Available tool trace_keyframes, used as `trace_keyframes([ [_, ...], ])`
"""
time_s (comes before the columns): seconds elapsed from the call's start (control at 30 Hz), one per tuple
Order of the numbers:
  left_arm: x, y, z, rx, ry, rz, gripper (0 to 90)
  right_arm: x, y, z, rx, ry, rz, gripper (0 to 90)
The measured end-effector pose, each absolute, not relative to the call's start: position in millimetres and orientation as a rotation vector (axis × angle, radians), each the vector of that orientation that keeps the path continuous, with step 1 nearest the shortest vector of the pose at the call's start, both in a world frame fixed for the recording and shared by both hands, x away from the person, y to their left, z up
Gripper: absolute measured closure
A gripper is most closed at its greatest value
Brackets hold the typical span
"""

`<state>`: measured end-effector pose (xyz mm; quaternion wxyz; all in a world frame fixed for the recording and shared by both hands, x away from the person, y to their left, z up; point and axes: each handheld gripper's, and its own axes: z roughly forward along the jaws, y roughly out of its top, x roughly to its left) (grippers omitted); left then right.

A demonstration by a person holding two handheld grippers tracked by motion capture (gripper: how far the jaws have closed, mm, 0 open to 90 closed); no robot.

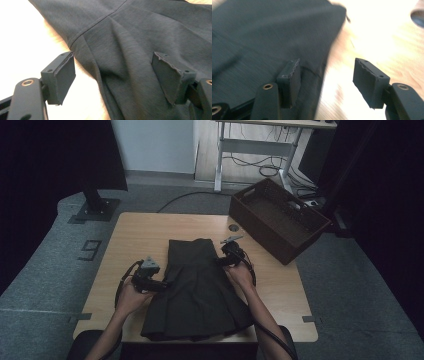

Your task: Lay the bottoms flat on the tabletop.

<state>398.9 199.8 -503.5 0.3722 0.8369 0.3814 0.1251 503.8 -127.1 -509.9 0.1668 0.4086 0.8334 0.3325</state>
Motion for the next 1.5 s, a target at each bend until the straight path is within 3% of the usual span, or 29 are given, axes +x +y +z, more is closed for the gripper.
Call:
trace_keyframes([
  [0.1,404,195,-514,2.194,0.988,0.313,20.9,505,-129,-523,1.195,2.401,0.960,41.2],
  [0.23,405,189,-528,2.275,0.967,0.306,23.6,502,-125,-530,1.168,2.475,1.004,73.4],
  [0.3,403,189,-531,2.270,0.954,0.278,30.8,498,-122,-529,1.157,2.483,0.985,78.5],
  [0.4,398,189,-529,2.290,0.942,0.270,36.3,490,-122,-528,1.140,2.501,0.957,79.2],
  [0.6,381,194,-524,2.350,0.894,0.206,38.2,458,-138,-531,1.158,2.563,1.055,77.0],
  [0.73,387,192,-507,2.327,0.859,0.300,32.5,448,-144,-521,1.124,2.542,1.042,56.2],
  [0.87,414,184,-491,2.280,0.870,0.371,33.8,462,-141,-506,1.161,2.462,1.089,48.2],
  [1.03,441,165,-497,2.284,0.891,0.371,37.6,483,-130,-510,1.222,2.483,1.033,50.5],
  [1.13,443,152,-509,2.341,0.869,0.366,37.9,489,-127,-521,1.278,2.510,1.009,61.7],
  [1.2,441,147,-517,2.362,0.861,0.381,41.0,490,-127,-525,1.298,2.525,1.037,73.5],
  [1.27,441,147,-521,2.354,0.864,0.362,48.1,489,-127,-525,1.288,2.530,1.046,79.8],
  [1.37,439,147,-523,2.340,0.875,0.350,61.6,486,-125,-521,1.251,2.523,1.040,82.1],
  [1.47,434,143,-521,2.377,0.847,0.435,82.2,482,-122,-514,1.200,2.502,1.056,82.6],
  [1.5,432,143,-518,2.370,0.842,0.462,84.1,480,-121,-510,1.183,2.493,1.070,82.6],
])
